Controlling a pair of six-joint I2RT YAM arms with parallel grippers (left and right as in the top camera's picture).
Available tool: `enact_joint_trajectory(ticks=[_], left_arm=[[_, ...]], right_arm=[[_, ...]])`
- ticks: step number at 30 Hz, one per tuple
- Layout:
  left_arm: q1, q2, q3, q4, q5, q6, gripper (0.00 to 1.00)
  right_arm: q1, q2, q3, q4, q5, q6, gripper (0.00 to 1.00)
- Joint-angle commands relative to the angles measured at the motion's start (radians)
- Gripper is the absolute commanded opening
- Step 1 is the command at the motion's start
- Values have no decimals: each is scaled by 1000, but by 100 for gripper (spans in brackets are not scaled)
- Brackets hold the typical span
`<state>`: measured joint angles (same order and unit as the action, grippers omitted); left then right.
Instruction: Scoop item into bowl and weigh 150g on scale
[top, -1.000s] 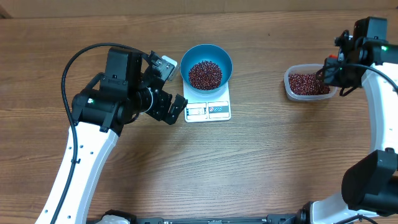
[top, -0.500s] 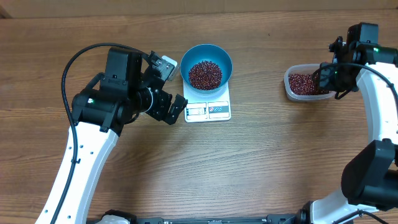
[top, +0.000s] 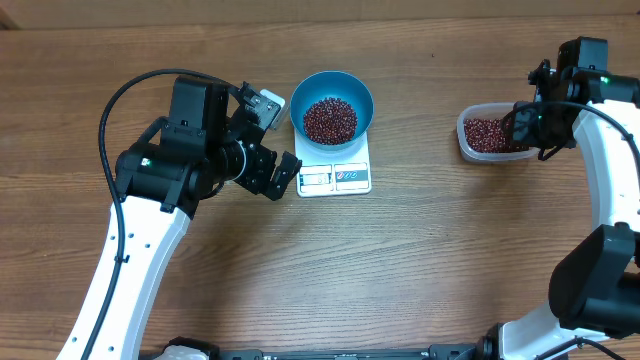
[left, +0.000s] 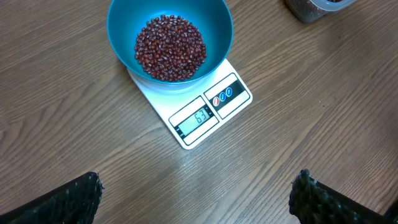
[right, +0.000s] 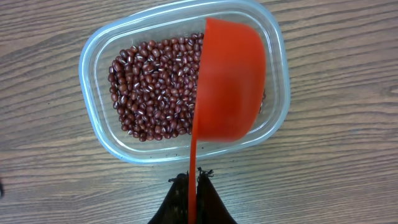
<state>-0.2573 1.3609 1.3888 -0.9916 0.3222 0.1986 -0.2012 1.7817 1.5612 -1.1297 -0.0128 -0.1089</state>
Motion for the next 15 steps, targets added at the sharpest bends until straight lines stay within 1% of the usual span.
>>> enact_joint_trajectory(ticks=[1, 15], left_arm=[[2, 7, 14, 1, 7, 15, 100], [2, 7, 14, 1, 7, 15, 100]], right_arm=[[0, 5, -5, 2, -7, -5, 4], [0, 14, -5, -5, -7, -5, 4]])
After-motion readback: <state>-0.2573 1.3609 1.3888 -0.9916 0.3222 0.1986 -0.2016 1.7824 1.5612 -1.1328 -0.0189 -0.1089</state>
